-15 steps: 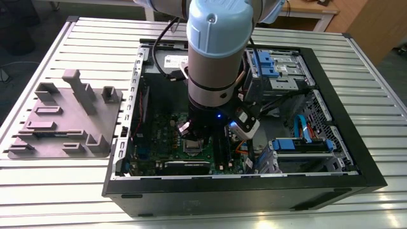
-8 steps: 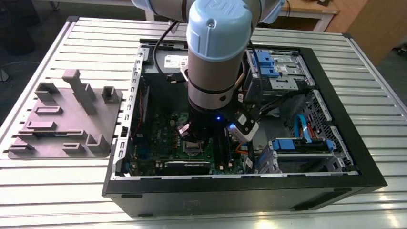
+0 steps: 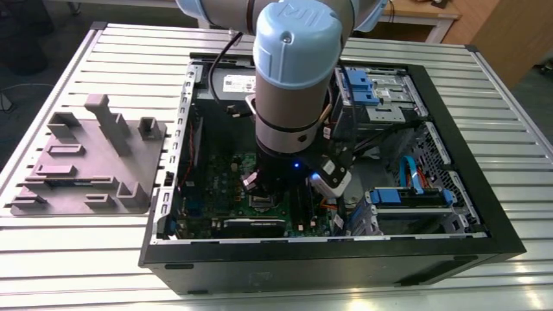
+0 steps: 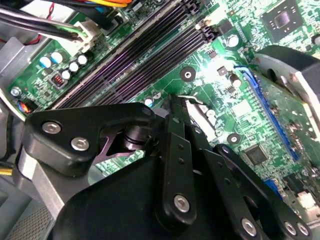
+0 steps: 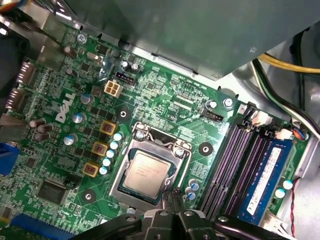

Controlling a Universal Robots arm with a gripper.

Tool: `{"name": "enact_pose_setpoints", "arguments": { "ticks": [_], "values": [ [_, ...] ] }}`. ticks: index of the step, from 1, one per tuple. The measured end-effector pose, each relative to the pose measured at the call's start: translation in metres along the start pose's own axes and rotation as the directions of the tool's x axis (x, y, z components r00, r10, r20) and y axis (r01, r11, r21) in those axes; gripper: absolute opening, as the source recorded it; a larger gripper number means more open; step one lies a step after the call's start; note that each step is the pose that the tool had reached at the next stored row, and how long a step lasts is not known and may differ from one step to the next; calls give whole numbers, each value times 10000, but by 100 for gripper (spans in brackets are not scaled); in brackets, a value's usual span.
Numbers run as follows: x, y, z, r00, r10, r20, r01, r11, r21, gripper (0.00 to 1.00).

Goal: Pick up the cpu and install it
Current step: 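Install the first cpu locking lever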

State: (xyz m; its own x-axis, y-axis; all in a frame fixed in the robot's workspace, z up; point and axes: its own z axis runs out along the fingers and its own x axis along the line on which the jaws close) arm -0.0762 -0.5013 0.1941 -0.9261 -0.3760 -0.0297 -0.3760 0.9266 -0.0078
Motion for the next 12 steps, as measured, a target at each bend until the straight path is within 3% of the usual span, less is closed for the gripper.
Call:
{"name": "enact_pose_setpoints", "arguments": {
  "ticks": [3, 12],
  "values": [
    [3, -3, 32, 10000, 8, 4, -8, 10000, 27, 10],
    [-6, -20, 49, 10000, 7, 2, -7, 10000, 36, 10]
  ]
}}
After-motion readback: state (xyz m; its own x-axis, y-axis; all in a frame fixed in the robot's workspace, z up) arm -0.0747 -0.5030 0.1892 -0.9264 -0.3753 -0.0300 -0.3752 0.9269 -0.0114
